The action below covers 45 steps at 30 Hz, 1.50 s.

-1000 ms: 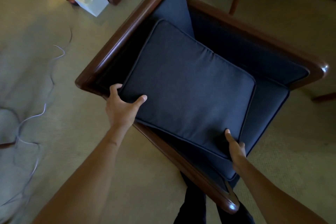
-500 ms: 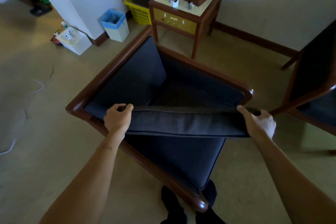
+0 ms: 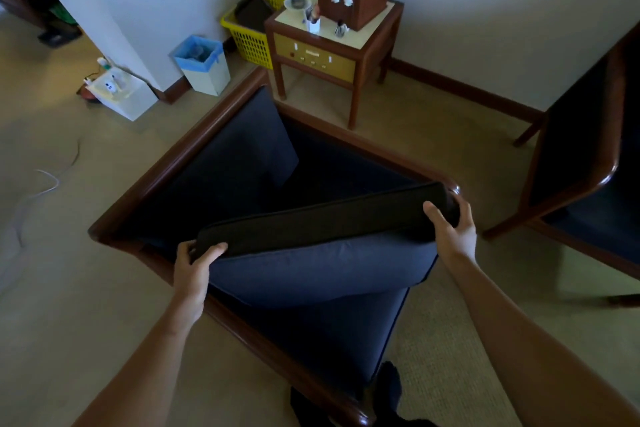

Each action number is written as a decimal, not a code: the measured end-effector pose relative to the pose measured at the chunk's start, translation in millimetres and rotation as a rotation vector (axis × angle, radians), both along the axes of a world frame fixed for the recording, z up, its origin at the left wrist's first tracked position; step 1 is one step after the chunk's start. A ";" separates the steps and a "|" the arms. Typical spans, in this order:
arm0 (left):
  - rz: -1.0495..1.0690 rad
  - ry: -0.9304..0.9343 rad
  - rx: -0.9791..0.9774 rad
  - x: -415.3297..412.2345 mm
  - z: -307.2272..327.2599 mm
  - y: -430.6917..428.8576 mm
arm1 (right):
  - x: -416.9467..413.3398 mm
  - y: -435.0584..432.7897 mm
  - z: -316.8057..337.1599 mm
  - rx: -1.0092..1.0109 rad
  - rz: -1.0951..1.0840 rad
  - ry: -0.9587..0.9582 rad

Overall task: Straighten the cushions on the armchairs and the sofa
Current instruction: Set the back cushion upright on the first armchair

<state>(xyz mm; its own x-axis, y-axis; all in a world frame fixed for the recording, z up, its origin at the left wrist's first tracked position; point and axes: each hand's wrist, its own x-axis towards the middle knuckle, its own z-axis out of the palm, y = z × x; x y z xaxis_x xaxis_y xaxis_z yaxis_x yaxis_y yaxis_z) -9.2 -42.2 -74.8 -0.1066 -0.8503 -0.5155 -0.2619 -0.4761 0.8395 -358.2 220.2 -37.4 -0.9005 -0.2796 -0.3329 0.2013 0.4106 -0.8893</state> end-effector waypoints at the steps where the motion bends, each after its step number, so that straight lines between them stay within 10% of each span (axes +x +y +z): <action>1: 0.040 0.056 0.024 -0.6 -4.9 2.7 | -1.1 2.3 -4.0 -0.051 -0.013 -0.041; 24: 0.879 0.288 -0.029 -63.7 0.9 119.3 | -108.9 -170.0 2.3 -0.218 0.399 0.050; 45: 1.034 0.179 -0.110 -5.0 -24.2 -71.1 | -55.2 -433.8 -21.5 -0.150 0.692 0.229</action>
